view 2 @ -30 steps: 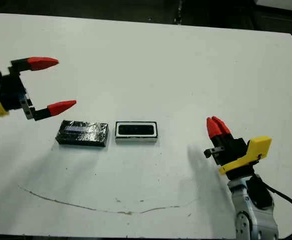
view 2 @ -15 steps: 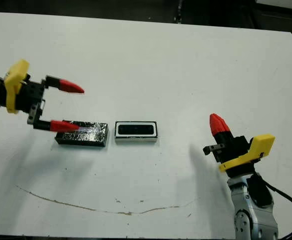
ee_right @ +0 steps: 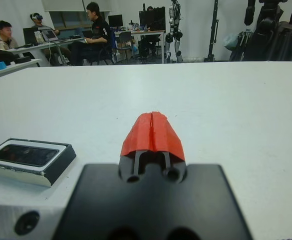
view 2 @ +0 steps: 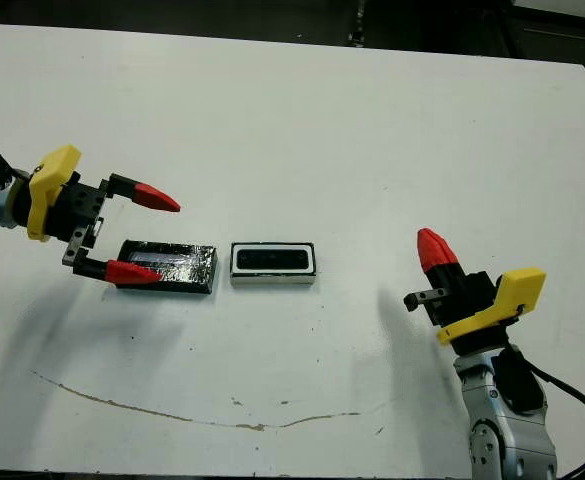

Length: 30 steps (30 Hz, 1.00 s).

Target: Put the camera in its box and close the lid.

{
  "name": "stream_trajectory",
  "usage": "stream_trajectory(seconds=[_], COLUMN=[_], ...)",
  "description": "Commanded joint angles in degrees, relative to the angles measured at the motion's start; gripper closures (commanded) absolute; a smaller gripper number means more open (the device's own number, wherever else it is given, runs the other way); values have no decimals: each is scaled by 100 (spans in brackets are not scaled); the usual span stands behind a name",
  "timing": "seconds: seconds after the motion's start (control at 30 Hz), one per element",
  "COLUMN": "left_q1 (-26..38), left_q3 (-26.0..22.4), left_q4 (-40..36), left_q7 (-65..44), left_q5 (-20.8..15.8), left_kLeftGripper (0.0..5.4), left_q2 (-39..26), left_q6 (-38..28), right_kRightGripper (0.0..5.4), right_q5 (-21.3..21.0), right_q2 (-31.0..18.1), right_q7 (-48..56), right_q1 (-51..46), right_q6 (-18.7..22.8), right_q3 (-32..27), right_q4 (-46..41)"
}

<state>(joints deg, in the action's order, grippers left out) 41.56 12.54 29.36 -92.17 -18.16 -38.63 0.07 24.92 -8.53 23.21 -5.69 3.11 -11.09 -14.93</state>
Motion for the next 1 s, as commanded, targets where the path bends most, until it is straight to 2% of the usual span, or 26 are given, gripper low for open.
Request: stream_trajectory(seconds=[0.03,0.3,0.4,0.7,1.0], left_q1=[-167,-186,-196,-191,-194], left_q3=[-29,-33,-47,30,38], left_q4=[186,318,342,521,736], left_q7=[-32,-32,-32,-32,-31], left_q5=[113,251,328,357,461], left_kLeftGripper=[0,0,0,0,0], left_q2=[7,37,48,32,46], left_q6=[-155,-203,-344,-583,-443], right_kRightGripper=[538,538,538,538,538], right_q5=[59,30,139,164,180], right_q2=[-64,-103,-103,-112,-115], right_q7=[-5,37,72,116,93], right_q1=[-116,-134,-118,-123,-137], right_q6=[97,20,104,101,170], right_q3=[-4,41,22,31,28], right_q4=[-33,-1,27,22,-23])
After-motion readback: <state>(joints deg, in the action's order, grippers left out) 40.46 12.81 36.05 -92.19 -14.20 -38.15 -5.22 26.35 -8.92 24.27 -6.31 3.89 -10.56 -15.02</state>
